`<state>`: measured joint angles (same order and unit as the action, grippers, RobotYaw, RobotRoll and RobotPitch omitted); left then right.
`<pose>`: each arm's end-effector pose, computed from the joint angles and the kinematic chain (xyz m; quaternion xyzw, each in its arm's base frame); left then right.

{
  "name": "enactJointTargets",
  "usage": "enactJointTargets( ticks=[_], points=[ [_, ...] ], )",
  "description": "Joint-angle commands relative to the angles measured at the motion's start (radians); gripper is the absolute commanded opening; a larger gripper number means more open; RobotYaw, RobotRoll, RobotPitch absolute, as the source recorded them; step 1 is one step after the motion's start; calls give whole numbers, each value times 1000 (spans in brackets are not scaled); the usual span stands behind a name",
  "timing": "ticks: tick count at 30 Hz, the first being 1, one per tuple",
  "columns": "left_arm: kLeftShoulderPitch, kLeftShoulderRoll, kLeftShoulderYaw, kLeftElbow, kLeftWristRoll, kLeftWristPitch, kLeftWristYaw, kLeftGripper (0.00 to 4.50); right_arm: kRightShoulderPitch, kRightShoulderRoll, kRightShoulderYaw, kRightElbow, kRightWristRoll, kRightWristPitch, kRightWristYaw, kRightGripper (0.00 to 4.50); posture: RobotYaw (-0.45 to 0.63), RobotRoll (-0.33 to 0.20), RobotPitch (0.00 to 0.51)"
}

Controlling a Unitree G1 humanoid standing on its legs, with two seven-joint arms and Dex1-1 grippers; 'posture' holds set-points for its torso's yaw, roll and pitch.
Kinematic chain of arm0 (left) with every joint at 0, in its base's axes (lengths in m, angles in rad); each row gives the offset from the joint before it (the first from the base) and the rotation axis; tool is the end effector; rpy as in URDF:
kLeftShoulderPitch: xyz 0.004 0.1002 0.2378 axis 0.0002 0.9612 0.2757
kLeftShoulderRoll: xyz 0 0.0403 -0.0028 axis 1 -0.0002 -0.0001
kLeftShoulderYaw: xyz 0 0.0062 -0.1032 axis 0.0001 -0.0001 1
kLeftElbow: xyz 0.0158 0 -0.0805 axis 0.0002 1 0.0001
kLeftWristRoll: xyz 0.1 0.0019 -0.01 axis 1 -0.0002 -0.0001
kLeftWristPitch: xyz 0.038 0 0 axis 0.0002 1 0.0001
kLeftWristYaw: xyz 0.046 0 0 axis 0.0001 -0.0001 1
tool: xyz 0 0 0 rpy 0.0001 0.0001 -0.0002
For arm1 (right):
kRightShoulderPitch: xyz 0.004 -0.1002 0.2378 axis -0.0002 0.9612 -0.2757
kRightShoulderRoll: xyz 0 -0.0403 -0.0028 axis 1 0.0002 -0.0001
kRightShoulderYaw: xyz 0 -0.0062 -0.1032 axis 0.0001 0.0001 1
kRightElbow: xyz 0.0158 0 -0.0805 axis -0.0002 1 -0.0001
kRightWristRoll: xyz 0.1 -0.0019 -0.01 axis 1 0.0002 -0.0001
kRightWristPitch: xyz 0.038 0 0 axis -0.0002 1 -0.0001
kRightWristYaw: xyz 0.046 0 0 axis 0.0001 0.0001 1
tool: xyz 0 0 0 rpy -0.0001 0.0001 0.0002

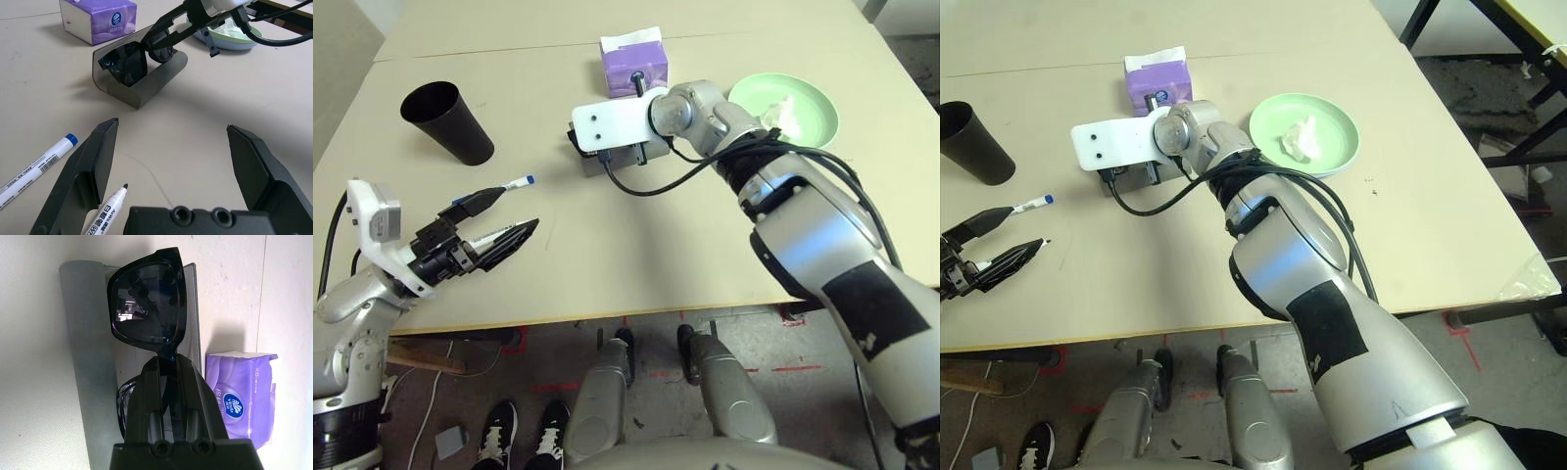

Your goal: Organize and tidy the items on the table.

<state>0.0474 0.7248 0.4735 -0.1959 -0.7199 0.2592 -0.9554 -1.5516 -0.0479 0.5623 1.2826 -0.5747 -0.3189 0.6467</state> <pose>0.1772 0.3218 0.1628 0.0473 -0.0612 -0.3478 0.9344 0.3583 -0.0109 0.2630 -0.6580 -0.0930 0.4388 0.6048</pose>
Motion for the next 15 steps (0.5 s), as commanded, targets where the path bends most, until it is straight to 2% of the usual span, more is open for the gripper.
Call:
enactJointTargets(
  ticks=[1, 15],
  points=[
    [20, -8, 16, -16, -8, 6, 0, 4500, 32, 10, 16, 20, -26, 1, -5, 142, -75, 0, 318],
    [13, 4, 11, -5, -4, 7, -2, 4500, 46, 9, 1, 24, -26, 10, 6, 142, -82, 0, 327]
  ],
)
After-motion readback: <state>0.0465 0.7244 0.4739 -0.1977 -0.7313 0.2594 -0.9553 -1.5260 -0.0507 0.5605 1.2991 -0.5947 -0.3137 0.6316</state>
